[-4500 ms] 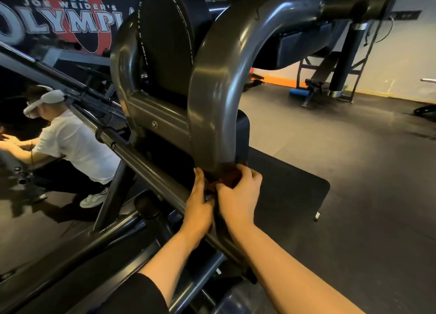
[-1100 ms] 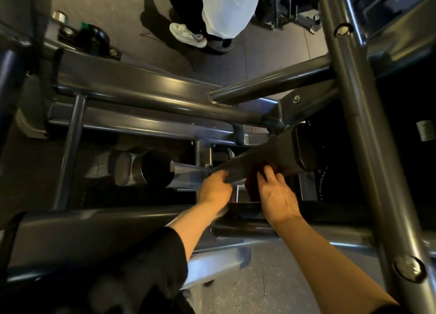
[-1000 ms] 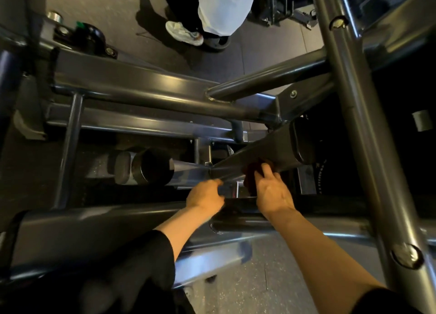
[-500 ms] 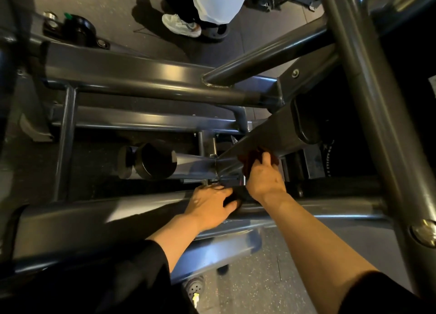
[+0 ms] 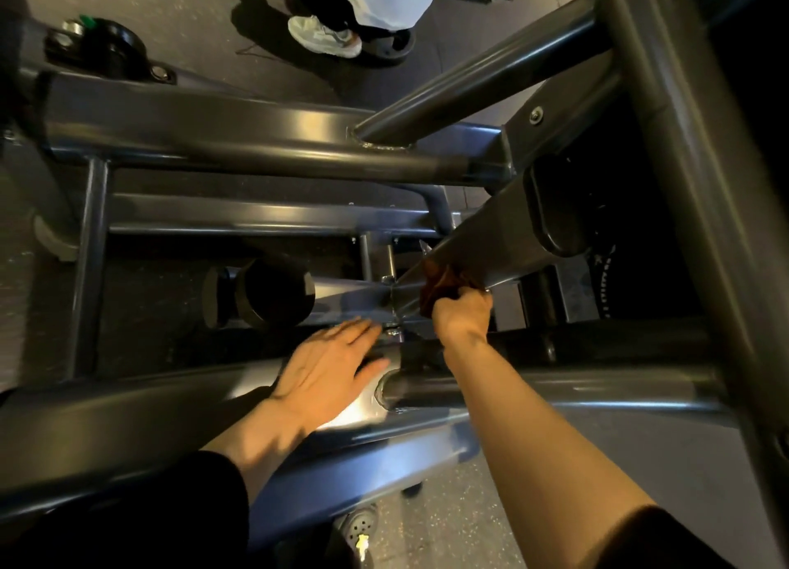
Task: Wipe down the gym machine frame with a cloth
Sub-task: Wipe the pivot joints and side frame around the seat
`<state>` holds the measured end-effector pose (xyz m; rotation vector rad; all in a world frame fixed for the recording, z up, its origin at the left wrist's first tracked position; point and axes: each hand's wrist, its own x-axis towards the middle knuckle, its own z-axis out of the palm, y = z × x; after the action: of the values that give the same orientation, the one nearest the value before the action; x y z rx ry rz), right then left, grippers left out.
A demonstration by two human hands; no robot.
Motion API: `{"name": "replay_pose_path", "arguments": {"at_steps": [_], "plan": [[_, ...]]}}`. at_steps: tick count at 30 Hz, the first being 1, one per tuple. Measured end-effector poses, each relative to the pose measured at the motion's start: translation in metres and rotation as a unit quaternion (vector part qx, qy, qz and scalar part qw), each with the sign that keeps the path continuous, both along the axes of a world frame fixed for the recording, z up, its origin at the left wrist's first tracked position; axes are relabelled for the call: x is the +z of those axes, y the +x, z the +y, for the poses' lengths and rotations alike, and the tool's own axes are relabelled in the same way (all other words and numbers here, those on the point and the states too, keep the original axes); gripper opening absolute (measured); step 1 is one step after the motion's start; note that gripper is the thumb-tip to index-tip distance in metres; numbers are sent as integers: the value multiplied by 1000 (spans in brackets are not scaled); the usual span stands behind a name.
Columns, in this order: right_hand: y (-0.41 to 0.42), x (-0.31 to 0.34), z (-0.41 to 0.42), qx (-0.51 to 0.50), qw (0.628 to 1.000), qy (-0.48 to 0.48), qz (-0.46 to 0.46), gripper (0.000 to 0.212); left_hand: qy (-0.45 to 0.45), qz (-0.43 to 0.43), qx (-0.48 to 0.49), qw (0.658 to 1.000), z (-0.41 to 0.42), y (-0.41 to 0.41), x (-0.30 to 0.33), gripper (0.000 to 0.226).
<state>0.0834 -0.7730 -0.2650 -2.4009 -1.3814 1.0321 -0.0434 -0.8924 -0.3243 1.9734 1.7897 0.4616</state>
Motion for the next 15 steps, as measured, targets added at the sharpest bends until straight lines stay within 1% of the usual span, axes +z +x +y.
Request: {"name": "replay_pose_path", "arguments": {"at_steps": [2, 6, 9, 11, 13, 15], "plan": [[-5, -7, 4, 28, 999, -29, -20, 39, 5, 4, 42, 999, 3, 3, -4, 53], [-11, -23, 16, 63, 995, -69, -42, 43, 37, 48, 77, 995, 5, 10, -8, 50], [-17, -36, 23, 91, 988, -109, -67, 45, 26, 68, 92, 993, 7, 10, -10, 50], [-19, -42, 24, 103, 983, -133, -77, 47, 15, 66, 92, 993, 9, 11, -16, 51], [-19, -41, 23, 102, 982, -135, -79, 48, -9, 62, 94, 994, 8, 13, -18, 50], [-20, -30, 19, 93, 988, -104, -65, 48, -21, 46, 97, 994, 7, 14, -18, 43]]}}
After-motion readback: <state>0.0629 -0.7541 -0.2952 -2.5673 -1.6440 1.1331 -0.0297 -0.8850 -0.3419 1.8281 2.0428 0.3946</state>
